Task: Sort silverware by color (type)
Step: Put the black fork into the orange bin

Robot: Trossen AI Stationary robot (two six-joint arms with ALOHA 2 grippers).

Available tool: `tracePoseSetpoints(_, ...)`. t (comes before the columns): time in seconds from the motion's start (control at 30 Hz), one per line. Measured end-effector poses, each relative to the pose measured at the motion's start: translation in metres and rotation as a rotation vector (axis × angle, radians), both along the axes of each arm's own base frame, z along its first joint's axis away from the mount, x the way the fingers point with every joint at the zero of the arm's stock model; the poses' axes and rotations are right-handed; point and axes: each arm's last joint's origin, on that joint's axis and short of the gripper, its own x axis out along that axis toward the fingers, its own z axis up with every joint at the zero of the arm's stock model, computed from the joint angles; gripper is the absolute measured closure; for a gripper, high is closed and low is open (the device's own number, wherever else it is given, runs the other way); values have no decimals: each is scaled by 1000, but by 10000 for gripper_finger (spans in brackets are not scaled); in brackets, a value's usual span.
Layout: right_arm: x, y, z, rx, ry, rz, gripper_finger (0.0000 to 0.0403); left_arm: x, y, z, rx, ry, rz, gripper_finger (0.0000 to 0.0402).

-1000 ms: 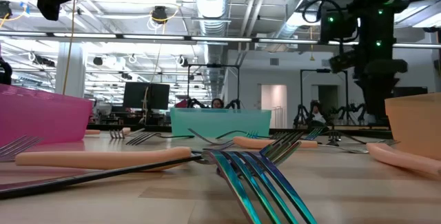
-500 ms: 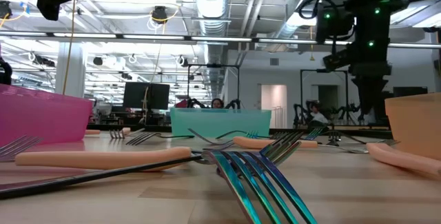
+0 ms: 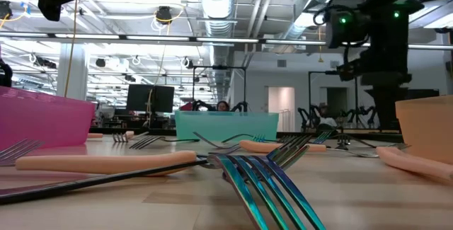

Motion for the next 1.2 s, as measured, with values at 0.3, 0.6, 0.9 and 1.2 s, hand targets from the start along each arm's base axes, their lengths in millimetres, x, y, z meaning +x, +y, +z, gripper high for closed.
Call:
tracePoseSetpoints(0.3, -5, 11, -8, -22, 44, 83, 209, 0, 0, 0, 9, 6, 0, 289)
tracePoseSetpoints(0.6, 1, 2, -18, -13, 79, 62, 209, 0, 0, -1, 12, 9, -4, 289)
tracePoseSetpoints(0.9, 10, -2, -39, 14, 173, 85, 209, 0, 0, -1, 12, 9, -8, 289)
tracePoseSetpoints(1.2, 13, -6, -46, 69, 175, 106, 233, 0, 0, -1, 12, 8, -8, 289)
